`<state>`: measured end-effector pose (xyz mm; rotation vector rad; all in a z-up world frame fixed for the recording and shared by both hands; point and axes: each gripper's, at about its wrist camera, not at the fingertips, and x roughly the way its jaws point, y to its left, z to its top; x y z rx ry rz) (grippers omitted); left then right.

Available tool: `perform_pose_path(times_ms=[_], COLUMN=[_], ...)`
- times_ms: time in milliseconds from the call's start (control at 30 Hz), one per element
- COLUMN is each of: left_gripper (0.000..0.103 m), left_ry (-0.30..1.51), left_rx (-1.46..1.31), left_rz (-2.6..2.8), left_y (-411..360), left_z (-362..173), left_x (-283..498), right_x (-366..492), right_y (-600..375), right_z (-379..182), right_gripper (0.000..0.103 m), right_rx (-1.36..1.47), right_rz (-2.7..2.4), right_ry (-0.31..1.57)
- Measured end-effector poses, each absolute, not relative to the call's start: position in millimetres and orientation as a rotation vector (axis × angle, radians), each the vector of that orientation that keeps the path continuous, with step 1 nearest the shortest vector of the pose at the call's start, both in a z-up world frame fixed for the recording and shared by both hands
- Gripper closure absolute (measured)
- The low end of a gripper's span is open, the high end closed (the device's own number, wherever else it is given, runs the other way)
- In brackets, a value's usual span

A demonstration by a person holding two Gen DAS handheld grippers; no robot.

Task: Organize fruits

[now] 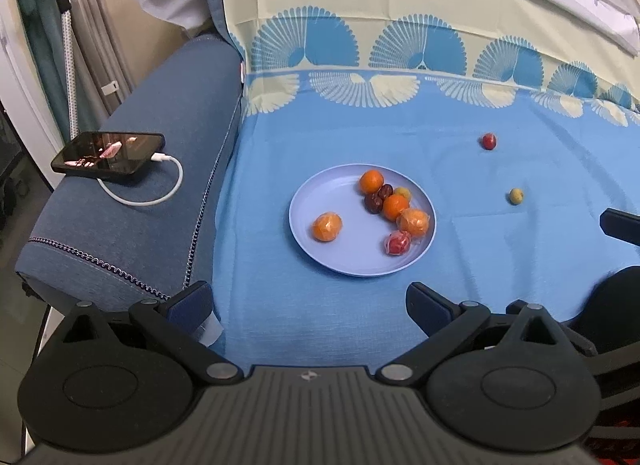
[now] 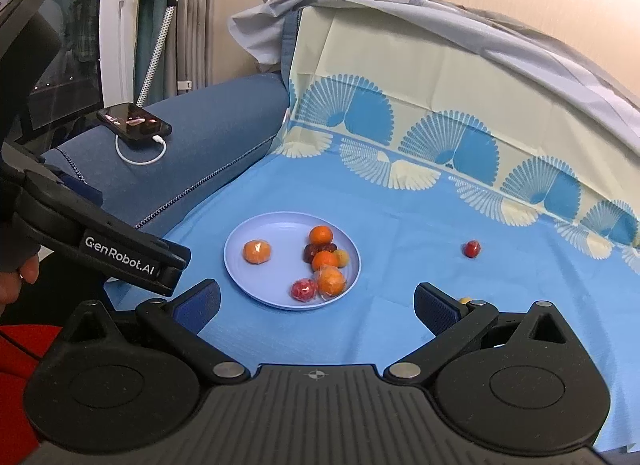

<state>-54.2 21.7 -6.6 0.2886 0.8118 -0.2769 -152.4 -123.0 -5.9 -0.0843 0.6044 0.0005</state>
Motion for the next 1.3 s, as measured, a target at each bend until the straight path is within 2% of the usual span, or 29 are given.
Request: perform_pose_path(times_ms=[1300], left_gripper=[0.000], left_ry=[0.920], left_rx=[0.313], left_rz=[-0.288], left_y=[7], left_z=[-35], left_x=[-23], right_x=[-125], right_y=[-144], right_z=[-37], right_gripper=[0.001], right_rx=[-0.005], right_rz=[-0.043], right_ry=[0.712])
